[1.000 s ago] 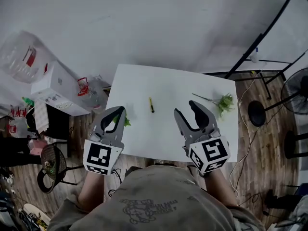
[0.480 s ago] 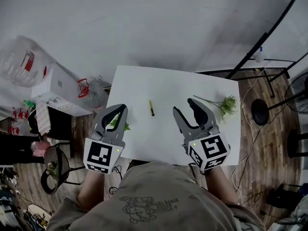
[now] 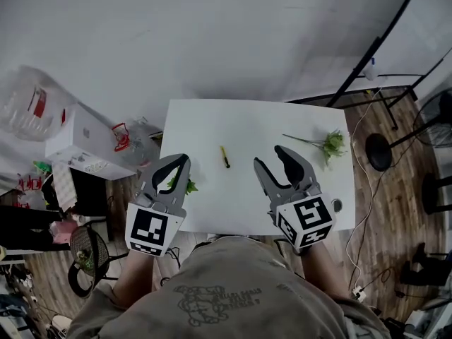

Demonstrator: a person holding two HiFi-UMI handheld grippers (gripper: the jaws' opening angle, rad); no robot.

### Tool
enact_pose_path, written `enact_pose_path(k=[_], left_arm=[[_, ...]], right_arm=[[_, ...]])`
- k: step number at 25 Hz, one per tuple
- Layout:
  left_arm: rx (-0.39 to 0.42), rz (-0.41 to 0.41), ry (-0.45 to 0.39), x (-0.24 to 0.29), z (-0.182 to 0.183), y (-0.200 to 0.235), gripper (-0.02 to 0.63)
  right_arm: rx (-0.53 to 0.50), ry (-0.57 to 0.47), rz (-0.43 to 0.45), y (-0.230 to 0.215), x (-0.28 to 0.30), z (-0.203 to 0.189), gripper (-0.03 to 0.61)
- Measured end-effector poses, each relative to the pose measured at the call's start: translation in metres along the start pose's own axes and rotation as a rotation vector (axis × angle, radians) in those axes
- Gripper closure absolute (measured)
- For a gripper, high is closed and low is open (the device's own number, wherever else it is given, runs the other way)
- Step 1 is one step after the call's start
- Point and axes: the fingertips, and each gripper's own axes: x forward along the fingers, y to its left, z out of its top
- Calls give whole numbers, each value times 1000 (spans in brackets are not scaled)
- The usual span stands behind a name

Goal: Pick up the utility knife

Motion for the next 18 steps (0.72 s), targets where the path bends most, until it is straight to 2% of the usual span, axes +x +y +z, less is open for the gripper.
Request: enact_pose_path(k=[6, 14, 18], left_arm=[[2, -23, -18, -12, -1, 9, 614], [-19, -30, -12, -18, -14, 17, 614], [-94, -32, -19, -14, -21, 23, 614]], right_arm=[[-13, -5, -24, 14, 0, 7, 367], [-12, 27, -39, 19, 9, -3, 367], [-1, 84, -30, 17, 24, -23, 367]])
